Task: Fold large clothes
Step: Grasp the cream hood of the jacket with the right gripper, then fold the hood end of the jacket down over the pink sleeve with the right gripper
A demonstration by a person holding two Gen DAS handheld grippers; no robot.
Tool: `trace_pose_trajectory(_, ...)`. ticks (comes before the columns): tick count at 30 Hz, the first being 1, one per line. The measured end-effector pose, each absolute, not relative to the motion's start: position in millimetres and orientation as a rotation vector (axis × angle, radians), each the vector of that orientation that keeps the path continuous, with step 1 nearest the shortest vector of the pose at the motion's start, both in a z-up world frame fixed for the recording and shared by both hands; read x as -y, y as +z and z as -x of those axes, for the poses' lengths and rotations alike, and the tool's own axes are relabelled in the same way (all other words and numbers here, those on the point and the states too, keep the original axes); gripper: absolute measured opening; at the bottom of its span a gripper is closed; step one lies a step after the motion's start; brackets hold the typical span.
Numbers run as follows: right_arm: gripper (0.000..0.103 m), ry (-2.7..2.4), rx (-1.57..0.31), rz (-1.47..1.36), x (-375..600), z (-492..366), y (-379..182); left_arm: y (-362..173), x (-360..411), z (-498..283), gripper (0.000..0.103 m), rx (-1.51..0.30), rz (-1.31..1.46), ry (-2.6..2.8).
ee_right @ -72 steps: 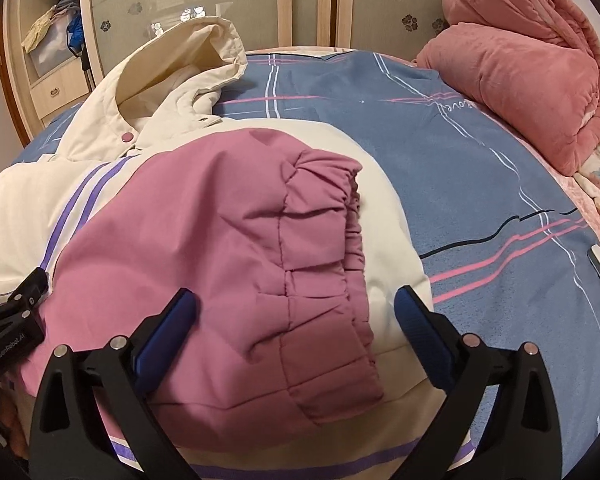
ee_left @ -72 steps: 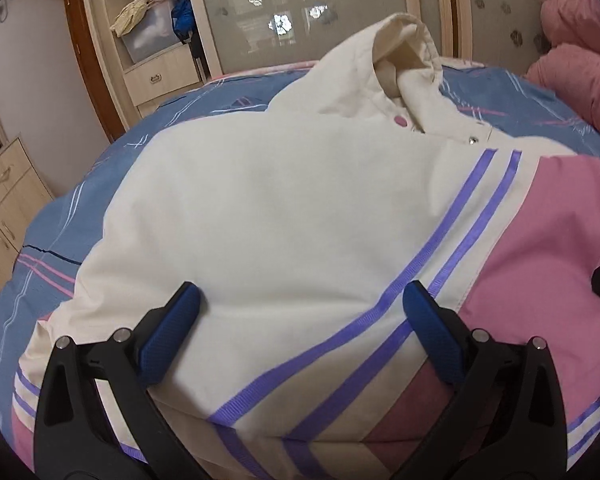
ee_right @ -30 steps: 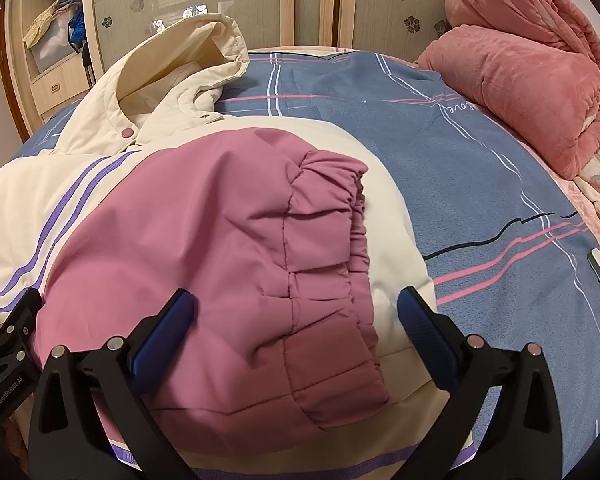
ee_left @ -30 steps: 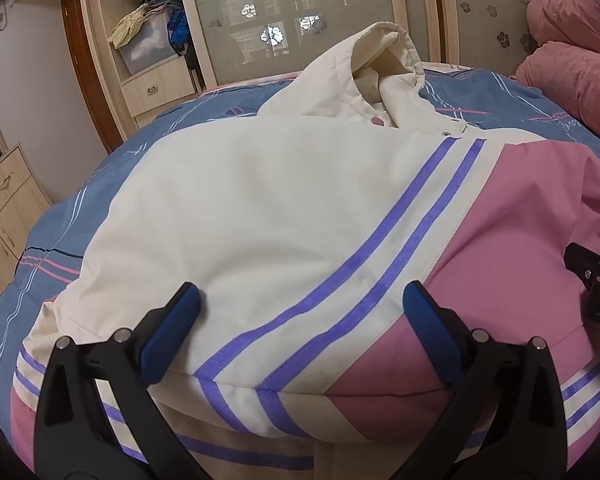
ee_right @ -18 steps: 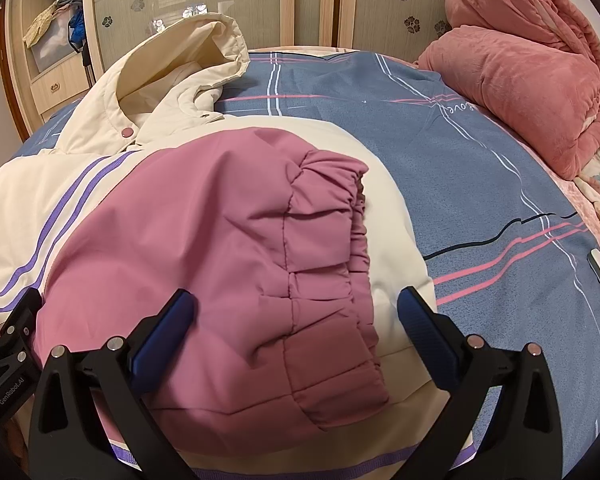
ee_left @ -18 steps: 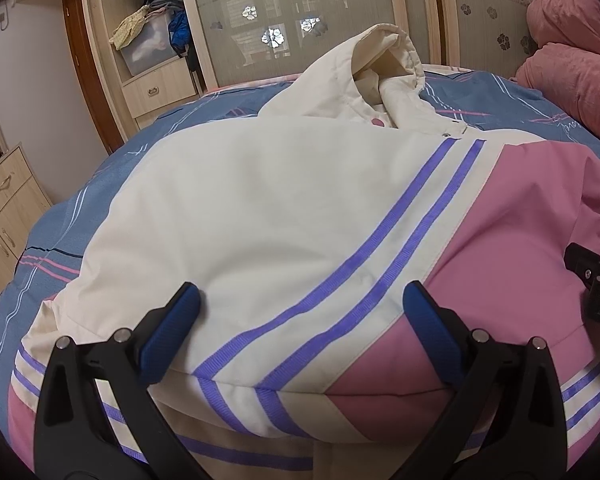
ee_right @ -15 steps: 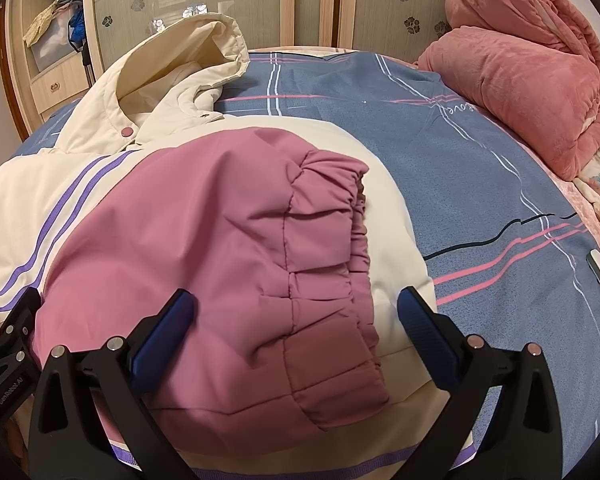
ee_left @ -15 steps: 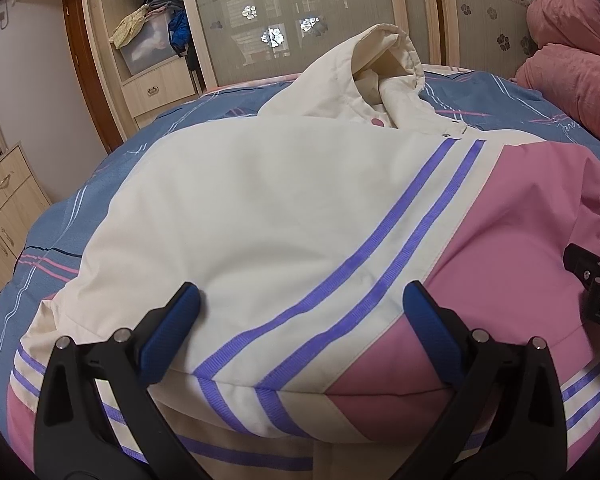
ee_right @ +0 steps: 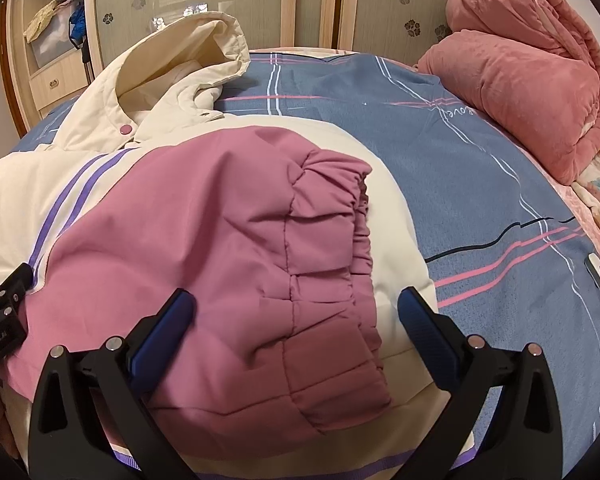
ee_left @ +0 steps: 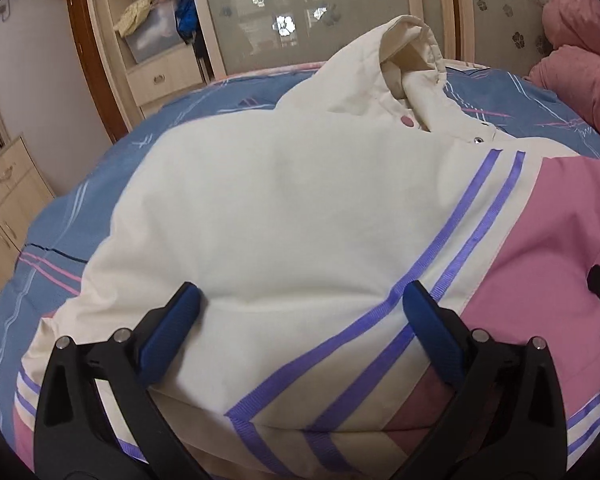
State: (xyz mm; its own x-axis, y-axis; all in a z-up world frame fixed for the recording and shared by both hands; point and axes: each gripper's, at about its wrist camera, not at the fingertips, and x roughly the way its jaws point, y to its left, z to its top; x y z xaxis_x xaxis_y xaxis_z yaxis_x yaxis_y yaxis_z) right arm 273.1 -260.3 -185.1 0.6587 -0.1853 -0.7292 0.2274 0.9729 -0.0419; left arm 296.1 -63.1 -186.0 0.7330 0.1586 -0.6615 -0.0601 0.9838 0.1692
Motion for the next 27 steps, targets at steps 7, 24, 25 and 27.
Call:
trace_pose_trajectory(7, 0.102, -0.193, -0.802, -0.116, 268, -270, -181, -189, 59, -291, 0.101, -0.707, -0.111, 0.115)
trace_pose_trajectory(24, 0.102, 0.217, -0.772, -0.451, 251, -441, -68, -192, 55, -291, 0.101, -0.689, -0.081, 0.102)
trace_pose_trajectory(25, 0.102, 0.234, -0.818, -0.471, 239, -480, -70, -192, 55, -291, 0.101, -0.688, -0.080, 0.101)
trace_pose_trajectory(27, 0.102, 0.181, -0.851, -0.484, 223, -552, -78, -193, 54, -291, 0.101, -0.684, -0.077, 0.100)
